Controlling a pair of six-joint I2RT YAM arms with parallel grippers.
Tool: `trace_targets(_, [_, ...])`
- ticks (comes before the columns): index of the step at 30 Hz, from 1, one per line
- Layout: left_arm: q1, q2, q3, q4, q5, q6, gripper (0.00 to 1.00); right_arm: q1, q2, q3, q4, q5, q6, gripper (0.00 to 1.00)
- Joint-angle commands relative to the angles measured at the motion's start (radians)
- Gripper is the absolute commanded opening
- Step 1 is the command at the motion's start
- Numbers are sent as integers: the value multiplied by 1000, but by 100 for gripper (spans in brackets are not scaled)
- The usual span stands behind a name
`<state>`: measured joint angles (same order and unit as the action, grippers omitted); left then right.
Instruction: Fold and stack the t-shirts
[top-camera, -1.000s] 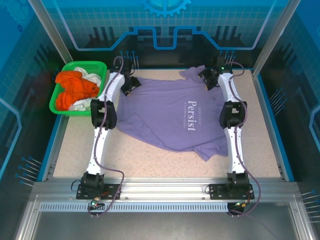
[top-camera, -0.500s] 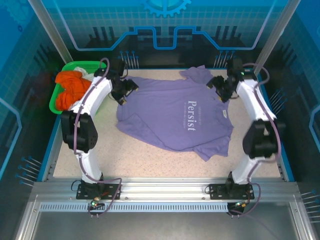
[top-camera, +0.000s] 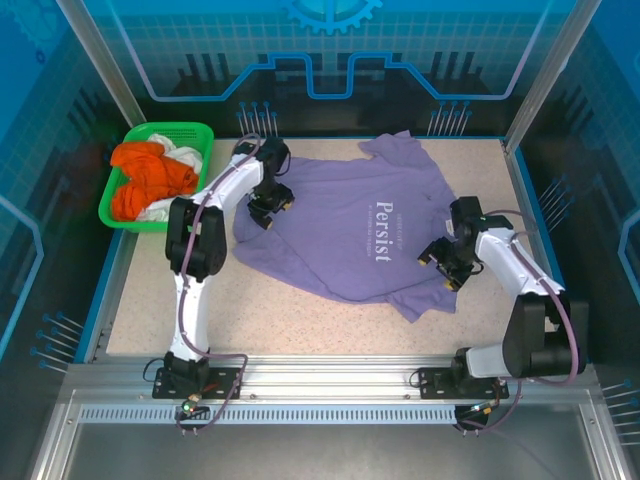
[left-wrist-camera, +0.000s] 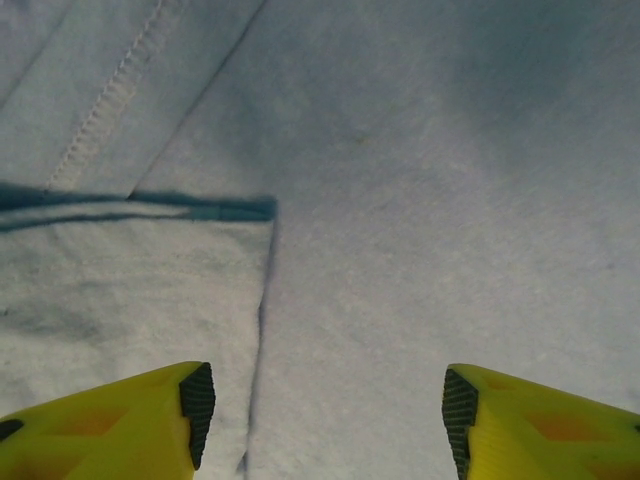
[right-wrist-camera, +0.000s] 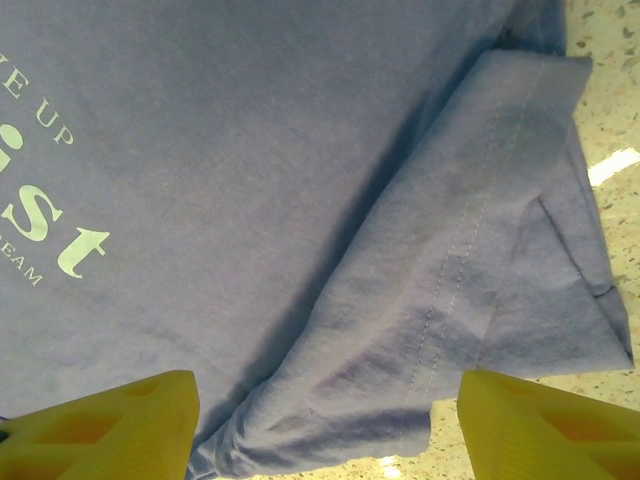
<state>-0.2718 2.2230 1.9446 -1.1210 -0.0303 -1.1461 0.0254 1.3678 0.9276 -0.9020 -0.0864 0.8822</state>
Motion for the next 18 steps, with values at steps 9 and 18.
trace_targets(9, [4,2,-98,-2,-24,-74,57,-3,-38,-68,17,-21,-26,70])
trace_targets(18, [14,62,-52,-9,-34,-60,50,-3,-23,-61,19,-32,-52,69])
